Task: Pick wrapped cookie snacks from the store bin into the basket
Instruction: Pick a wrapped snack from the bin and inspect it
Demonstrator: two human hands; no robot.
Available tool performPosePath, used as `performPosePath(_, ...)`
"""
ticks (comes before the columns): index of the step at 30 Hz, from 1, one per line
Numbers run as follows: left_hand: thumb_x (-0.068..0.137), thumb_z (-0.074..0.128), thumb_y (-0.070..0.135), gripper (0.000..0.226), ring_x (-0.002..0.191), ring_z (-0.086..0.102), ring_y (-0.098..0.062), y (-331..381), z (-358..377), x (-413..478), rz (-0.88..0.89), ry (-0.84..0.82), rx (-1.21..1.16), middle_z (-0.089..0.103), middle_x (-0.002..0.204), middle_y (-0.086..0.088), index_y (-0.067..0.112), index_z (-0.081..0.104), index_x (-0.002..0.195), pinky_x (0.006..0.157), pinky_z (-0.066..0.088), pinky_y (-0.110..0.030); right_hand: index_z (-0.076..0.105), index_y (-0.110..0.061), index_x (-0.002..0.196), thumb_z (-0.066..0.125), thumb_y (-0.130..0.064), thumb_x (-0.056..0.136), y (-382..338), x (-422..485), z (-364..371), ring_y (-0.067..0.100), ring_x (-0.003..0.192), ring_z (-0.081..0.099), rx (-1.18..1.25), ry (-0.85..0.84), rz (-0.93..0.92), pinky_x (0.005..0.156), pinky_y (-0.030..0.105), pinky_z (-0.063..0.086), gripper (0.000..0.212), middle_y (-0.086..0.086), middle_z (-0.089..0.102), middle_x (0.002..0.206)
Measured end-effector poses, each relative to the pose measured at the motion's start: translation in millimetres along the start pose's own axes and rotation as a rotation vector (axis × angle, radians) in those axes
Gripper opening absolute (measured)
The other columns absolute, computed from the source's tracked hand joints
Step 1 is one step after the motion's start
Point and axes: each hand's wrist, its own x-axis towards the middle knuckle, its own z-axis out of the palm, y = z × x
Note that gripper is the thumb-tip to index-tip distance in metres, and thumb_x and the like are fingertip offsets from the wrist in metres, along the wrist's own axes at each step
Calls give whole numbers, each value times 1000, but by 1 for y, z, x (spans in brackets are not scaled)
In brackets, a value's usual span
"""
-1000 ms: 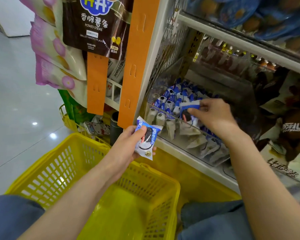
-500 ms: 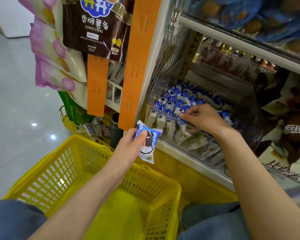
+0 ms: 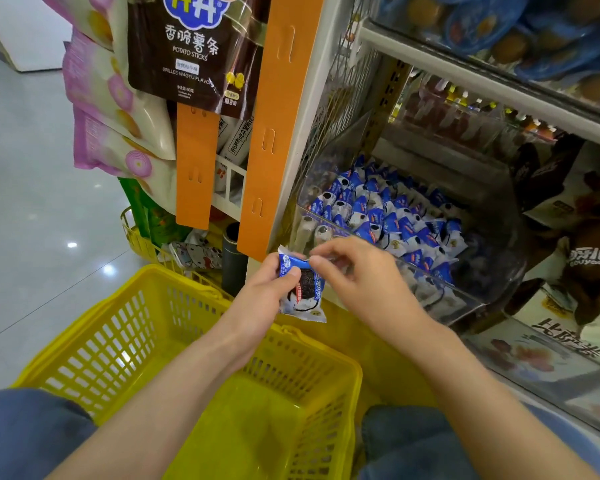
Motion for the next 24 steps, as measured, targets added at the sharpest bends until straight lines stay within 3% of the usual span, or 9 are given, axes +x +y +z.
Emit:
performPosePath(3,97,40,16,25,106,63,-17,-1,-1,-1,20,-12,-38,66,115,-7,20,54,118,96,48,-36,69,-21,86,60,-29,87,2,1,4,10,66,60,111,-5,35,64,30,52,12,-4,67,73)
performPosePath(5,97,41,15,25,102,65,-12,-1,-1,-1,57,-18,-25,66,113,-4,22,53,118,84,52,-26,70,-16,82,61,-25,87,3,2,5,21,69,64,264,11,108,64,38,55,14,6,69,73)
performPosePath(9,96,44,19,20,92,66,-5,-2,0,-3,118,0,18,67,106,-1,20,54,113,69,52,-15,68,-24,76,62,-21,87,1,2,6,15,63,64,462,19,204,48,21,51,13,8,69,71)
performPosePath(12,94,47,27,19,86,66,-14,-1,-3,-4,183,75,63,66,94,-8,12,59,98,66,54,-21,69,-20,79,63,-22,86,0,-1,6,14,60,62,387,-11,135,49,24,52,9,2,68,70)
performPosePath(15,96,45,26,23,76,61,-18,-1,-6,-2,203,148,145,60,81,-11,13,57,81,66,53,-32,70,-21,85,64,-27,85,-2,-5,9,7,62,57,141,-3,-11,59,27,51,9,-11,64,70)
performPosePath(19,95,47,25,27,68,61,-13,-4,-6,-1,161,158,130,57,73,-8,18,55,70,58,52,-25,69,-12,89,64,-22,86,-5,-9,9,14,76,61,-160,66,-301,63,34,53,11,-1,66,82)
performPosePath(21,94,48,27,26,67,62,-9,-4,-6,-1,142,160,102,59,73,-4,19,56,71,56,51,-20,69,-11,88,64,-20,85,-4,-10,8,15,75,61,-227,90,-376,60,33,53,10,0,66,80)
performPosePath(24,87,55,40,21,78,68,-7,-2,-8,-1,48,84,74,70,85,3,20,61,92,60,51,-18,68,-13,89,63,-18,87,-3,-9,7,9,74,59,-58,137,-226,64,28,52,7,-4,65,81)
